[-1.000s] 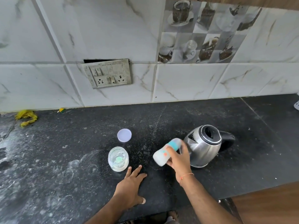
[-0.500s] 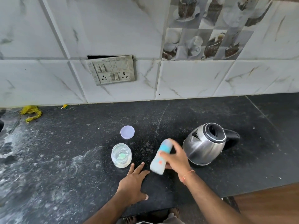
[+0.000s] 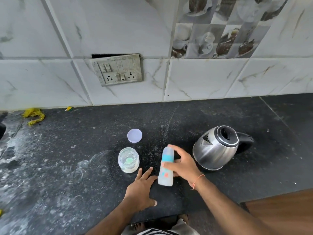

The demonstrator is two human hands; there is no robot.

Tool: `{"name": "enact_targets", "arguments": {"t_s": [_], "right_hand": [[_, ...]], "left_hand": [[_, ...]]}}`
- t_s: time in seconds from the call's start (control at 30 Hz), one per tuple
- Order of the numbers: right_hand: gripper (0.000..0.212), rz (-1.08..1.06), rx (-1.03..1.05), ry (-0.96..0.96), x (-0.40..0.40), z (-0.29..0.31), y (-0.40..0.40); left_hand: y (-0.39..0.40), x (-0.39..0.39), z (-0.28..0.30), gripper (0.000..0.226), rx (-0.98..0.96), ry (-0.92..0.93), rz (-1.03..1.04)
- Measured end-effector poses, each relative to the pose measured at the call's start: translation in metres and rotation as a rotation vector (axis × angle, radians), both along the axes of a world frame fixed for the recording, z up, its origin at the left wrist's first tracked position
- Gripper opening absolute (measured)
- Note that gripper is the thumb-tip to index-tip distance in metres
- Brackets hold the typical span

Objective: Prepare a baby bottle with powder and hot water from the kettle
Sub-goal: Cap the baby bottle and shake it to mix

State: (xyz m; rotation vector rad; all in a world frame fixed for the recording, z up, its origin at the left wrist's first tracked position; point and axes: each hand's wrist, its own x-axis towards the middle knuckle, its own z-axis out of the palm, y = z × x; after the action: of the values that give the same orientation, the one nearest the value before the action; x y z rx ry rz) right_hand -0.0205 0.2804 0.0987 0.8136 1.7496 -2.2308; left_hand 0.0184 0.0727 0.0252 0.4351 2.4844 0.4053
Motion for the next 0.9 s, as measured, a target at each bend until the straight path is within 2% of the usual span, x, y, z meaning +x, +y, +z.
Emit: {"name": "enact_targets", "arguments": {"t_s": [0.03, 0.07, 0.13, 0.23, 0.3, 0.37, 0.43, 0.5, 0.57, 0.67, 0.8, 0.9], "right_hand": [[0.067, 0.037, 0.063, 0.025, 0.0, -0.002, -0.002], [0.065, -0.019, 0.122, 0.067, -0.001, -0.004, 0.0], [0.062, -0.092, 0.099, 0.067, -0.003, -0.004, 0.006], [0.074, 0.239, 0.216, 0.066, 0.004, 0.0, 0.001], [0.073, 0.177, 0.233, 0.087, 0.003, -0.004, 0.002], [0.069, 0.047, 0.123, 0.11, -0.003, 0.0, 0.007], [0.067, 0.081, 0.075, 0.153, -0.008, 0.008, 0.008], [0.067, 0.142, 0.046, 0.179, -0.008, 0.013, 0.008], [0.064, 0.192, 0.019, 0.189, -0.008, 0.018, 0.012], [0.055, 0.26, 0.021, 0.214, -0.008, 0.028, 0.02], [0.052, 0.336, 0.018, 0.231, -0.005, 0.038, 0.03], [0.055, 0.337, 0.043, 0.235, 0.0, 0.039, 0.034]], "left_hand": [[-0.001, -0.001, -0.001, 0.104, -0.004, 0.0, -0.005], [0.0, -0.002, -0.003, 0.104, -0.005, 0.001, -0.008], [0.003, -0.003, -0.003, 0.105, 0.008, -0.018, 0.003], [0.002, -0.004, 0.008, 0.115, 0.141, -0.101, 0.056], [0.004, -0.008, 0.02, 0.122, 0.309, -0.181, 0.156], [0.011, -0.013, 0.039, 0.107, 0.522, -0.299, 0.326], [0.018, -0.016, 0.053, 0.078, 0.755, -0.441, 0.454], [0.023, -0.016, 0.065, 0.05, 0.892, -0.512, 0.498], [0.025, -0.013, 0.073, 0.043, 1.029, -0.561, 0.561], [0.028, -0.013, 0.079, 0.044, 1.213, -0.665, 0.69], [0.031, -0.016, 0.079, 0.053, 1.211, -0.542, 0.631], [0.033, -0.017, 0.08, 0.055, 1.215, -0.408, 0.668]]}}
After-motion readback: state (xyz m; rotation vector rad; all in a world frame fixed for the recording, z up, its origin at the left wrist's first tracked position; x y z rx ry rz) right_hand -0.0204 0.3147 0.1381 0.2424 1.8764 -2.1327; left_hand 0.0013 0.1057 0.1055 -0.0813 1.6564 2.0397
